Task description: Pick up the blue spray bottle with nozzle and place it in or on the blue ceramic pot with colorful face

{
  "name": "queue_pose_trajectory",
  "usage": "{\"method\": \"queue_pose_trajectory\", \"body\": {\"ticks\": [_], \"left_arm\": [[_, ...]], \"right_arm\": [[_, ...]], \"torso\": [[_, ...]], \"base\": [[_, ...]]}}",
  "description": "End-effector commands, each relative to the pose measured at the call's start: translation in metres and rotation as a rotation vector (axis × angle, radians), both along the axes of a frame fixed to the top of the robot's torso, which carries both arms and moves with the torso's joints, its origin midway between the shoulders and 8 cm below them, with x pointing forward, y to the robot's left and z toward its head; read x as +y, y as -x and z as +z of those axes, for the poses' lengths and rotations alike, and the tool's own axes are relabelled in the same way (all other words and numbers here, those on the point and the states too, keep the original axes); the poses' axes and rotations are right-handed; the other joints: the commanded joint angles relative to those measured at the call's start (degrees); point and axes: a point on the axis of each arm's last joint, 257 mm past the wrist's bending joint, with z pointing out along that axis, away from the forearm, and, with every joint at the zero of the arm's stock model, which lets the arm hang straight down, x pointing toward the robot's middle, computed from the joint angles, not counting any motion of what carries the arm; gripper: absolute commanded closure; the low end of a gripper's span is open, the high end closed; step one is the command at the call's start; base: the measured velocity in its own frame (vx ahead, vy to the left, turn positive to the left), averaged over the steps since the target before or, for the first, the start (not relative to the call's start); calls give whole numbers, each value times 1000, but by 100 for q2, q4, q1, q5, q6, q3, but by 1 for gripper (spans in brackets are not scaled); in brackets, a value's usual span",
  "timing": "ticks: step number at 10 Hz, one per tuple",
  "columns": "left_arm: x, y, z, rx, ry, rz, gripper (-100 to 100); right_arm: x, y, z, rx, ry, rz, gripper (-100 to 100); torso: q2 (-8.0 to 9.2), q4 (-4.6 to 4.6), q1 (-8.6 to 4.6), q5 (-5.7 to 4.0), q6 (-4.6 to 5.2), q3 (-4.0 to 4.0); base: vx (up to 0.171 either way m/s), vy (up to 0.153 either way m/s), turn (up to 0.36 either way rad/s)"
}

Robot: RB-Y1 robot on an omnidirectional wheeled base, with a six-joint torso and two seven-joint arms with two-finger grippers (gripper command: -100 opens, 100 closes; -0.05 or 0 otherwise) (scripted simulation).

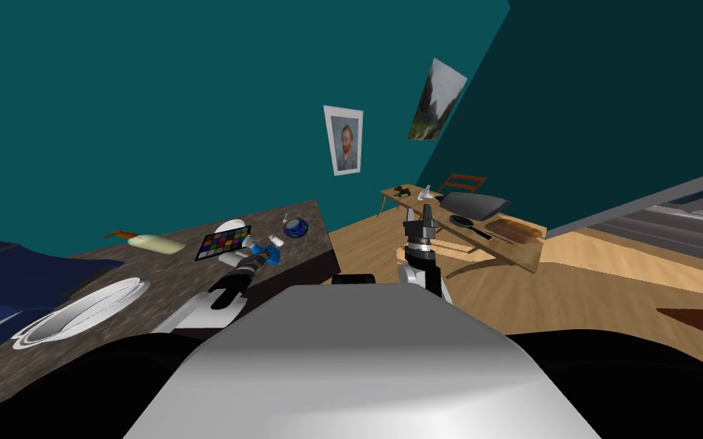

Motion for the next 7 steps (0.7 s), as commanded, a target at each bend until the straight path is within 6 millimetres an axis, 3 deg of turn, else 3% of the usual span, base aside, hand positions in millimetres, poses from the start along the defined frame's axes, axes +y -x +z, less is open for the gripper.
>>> {"method": "queue_pose_trajectory", "body": {"ticks": [1,7], "left_arm": [[12,1,13,-6,-1,16,100],[40,-7,69,-61,20,58,100]], "right_arm": [[0,0,0,0,0,0,0],[0,0,0,0,0,0,0]], "torso": [[0,0,0,0,0,0],[52,17,-33,-11,-8,33]], "base": [[-34,-40,-43],[-94,-66,-29]]}}
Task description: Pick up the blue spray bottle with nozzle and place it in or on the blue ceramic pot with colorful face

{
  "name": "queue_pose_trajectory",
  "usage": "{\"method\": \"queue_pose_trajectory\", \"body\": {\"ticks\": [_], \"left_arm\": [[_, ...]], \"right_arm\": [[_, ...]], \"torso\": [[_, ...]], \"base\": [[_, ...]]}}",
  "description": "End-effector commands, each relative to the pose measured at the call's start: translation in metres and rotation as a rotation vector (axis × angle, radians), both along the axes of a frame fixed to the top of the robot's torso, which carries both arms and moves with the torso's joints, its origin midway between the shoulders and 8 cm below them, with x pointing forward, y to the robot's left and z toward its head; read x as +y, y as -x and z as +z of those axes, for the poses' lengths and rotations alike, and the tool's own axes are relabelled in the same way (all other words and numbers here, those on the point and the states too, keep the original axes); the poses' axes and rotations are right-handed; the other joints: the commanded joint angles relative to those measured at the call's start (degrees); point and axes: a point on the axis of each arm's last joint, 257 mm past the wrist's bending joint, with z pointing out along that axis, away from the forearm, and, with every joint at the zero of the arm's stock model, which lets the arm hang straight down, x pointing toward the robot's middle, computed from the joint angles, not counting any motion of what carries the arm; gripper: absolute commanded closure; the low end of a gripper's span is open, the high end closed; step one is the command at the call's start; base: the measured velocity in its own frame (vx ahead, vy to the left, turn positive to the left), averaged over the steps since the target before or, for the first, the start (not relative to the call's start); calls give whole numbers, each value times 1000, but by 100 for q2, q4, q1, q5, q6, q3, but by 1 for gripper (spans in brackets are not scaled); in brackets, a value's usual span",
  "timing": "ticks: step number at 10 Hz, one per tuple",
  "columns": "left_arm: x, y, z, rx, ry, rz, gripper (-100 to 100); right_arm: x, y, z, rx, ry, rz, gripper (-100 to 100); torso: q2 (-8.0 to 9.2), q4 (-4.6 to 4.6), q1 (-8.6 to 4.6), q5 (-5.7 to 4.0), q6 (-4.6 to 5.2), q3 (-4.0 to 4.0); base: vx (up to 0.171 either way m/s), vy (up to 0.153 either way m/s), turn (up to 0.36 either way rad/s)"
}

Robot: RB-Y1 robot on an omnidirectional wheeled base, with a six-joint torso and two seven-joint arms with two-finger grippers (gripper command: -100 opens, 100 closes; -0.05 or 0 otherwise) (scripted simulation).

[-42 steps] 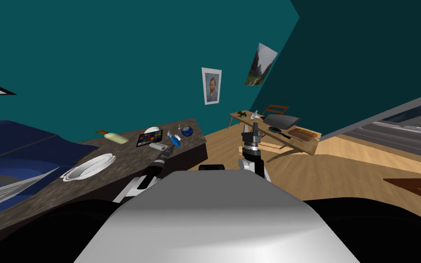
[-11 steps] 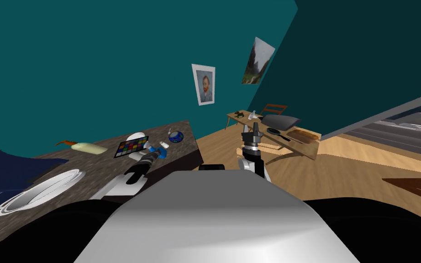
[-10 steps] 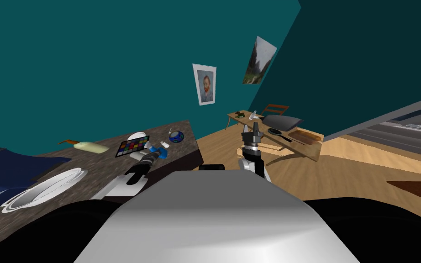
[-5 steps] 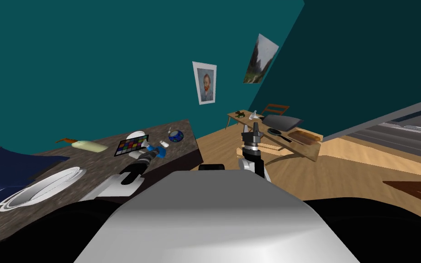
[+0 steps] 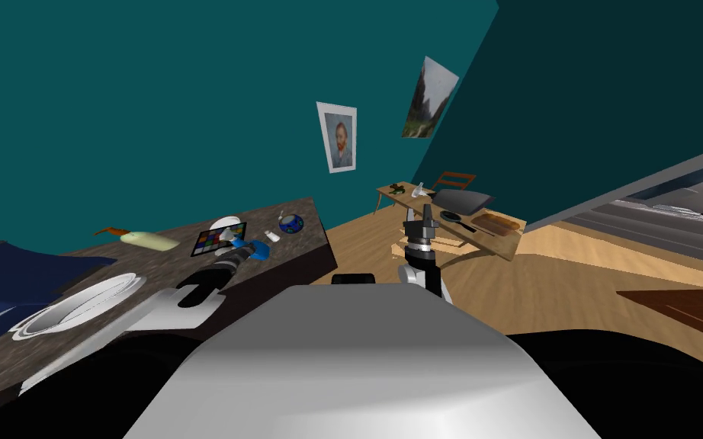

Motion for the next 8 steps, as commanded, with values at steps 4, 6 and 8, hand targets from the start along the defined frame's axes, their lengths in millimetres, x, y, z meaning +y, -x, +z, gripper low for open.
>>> {"method": "queue_pose_trajectory", "body": {"ticks": [4,6,8], "left_arm": [[14,-9,38,-39,23,22,100],[18,-13,53,-48,30,31,100],[23,-16,67,-53,34,40,100]], "right_arm": [[0,0,0,0,0,0,0],[0,0,0,0,0,0,0],[0,0,0,0,0,0,0]], "torso": [[-7,1,4,1,6,-2],[-18,-1,3,0,6,-9],[-25,-3,9,1,8,-13]], "base": [[-72,-52,-30],[-38,-44,-40],[-18,-24,-45]]}}
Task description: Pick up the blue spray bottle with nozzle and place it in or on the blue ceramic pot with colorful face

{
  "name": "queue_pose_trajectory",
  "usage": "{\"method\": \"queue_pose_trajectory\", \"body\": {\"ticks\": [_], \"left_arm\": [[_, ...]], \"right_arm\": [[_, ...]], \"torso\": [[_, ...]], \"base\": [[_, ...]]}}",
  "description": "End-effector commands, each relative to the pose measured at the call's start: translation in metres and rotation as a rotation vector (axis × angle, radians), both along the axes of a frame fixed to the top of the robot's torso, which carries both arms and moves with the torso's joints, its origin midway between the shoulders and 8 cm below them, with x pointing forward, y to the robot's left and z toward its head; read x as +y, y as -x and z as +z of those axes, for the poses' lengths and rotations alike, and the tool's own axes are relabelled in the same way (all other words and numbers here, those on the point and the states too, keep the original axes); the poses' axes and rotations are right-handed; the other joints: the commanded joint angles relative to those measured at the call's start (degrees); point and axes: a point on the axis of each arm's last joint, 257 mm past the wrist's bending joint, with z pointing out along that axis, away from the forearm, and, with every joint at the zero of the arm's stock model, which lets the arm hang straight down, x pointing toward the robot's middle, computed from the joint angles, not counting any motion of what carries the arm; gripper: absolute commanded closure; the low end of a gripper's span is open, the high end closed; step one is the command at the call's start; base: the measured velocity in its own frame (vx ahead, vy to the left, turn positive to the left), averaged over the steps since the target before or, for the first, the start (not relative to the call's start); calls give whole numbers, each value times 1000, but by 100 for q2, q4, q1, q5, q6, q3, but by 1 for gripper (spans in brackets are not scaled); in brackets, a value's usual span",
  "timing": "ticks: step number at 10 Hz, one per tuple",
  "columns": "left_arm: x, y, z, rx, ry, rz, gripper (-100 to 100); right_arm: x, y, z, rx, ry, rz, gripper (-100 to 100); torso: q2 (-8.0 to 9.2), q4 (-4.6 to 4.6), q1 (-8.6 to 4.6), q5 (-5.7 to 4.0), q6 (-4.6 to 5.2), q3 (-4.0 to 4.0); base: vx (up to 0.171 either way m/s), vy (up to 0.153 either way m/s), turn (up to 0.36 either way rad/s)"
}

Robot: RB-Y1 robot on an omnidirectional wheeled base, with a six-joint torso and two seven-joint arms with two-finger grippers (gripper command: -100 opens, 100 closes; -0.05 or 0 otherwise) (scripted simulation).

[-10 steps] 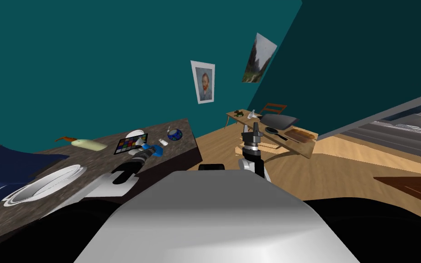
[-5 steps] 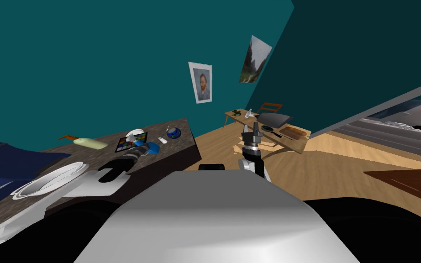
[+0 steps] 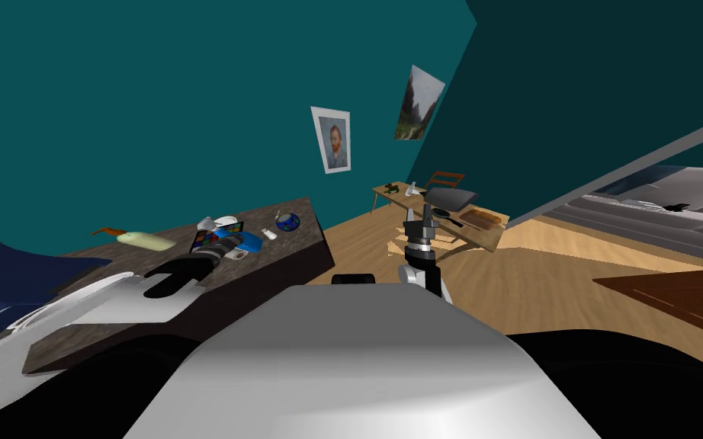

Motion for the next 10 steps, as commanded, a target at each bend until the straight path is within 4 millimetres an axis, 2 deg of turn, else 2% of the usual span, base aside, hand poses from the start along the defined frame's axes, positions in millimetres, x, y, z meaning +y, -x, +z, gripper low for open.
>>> {"method": "queue_pose_trajectory", "body": {"ticks": [1,5,10], "left_arm": [[5,-2,11,-1,3,9,100],[17,-8,32,15,0,33,100],[30,-16,52,64,-15,62,100]], "right_arm": [[0,0,0,0,0,0,0],[0,0,0,0,0,0,0],[0,0,0,0,0,0,0]], "torso": [[0,0,0,0,0,0],[-31,-9,2,-1,3,-19],[-55,-17,5,-5,6,-35]], "base": [[5,-22,-55],[43,-11,-59],[82,7,-74]]}}
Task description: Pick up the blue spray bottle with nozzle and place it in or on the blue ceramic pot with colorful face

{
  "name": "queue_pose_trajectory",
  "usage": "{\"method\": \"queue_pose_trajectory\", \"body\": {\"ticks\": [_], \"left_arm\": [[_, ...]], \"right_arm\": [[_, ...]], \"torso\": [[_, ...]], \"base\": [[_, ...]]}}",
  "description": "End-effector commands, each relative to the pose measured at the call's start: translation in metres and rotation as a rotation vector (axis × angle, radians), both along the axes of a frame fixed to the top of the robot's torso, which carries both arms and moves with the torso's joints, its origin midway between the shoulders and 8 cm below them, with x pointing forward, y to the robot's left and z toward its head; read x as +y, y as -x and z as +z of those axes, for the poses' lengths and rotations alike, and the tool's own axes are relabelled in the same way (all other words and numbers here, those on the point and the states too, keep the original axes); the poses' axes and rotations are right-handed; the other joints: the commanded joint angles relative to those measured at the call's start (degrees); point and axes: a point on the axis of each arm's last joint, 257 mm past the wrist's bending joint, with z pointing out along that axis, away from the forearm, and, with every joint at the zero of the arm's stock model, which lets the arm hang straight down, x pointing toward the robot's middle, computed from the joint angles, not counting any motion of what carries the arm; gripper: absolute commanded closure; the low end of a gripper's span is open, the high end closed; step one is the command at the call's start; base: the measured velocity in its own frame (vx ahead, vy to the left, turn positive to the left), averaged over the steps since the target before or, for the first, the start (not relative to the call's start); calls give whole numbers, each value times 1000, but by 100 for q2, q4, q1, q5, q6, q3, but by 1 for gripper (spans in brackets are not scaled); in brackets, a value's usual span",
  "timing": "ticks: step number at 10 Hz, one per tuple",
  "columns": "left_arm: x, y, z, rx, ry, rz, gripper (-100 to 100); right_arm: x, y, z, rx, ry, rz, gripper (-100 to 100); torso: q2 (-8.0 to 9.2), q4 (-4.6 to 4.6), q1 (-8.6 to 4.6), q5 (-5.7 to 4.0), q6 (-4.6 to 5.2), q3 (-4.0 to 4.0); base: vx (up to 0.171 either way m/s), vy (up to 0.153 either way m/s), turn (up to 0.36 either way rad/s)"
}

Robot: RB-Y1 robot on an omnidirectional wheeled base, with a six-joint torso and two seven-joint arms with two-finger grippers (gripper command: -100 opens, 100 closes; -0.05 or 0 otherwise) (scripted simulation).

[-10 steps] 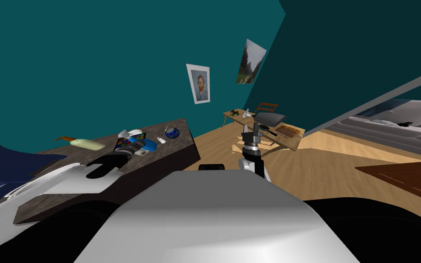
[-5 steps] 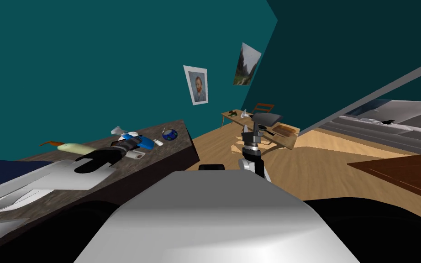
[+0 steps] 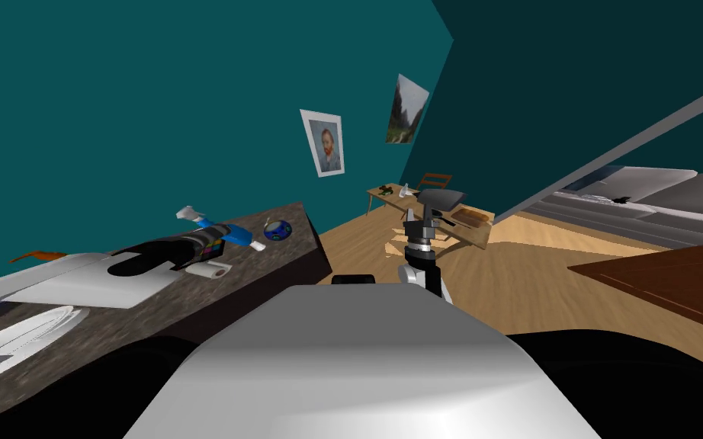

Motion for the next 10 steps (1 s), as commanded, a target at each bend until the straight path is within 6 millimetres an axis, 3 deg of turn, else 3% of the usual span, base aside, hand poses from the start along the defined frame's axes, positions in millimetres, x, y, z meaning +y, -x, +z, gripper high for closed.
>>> {"method": "queue_pose_trajectory", "body": {"ticks": [1,10], "left_arm": [[3,-3,5,20,-6,8,100],[11,-20,22,101,-13,35,100]], "right_arm": [[0,0,0,0,0,0,0],[0,0,0,0,0,0,0]], "torso": [[0,0,0,0,0,0],[11,4,-11,-4,1,7]], "base": [[106,8,-86],[92,6,-67]]}}
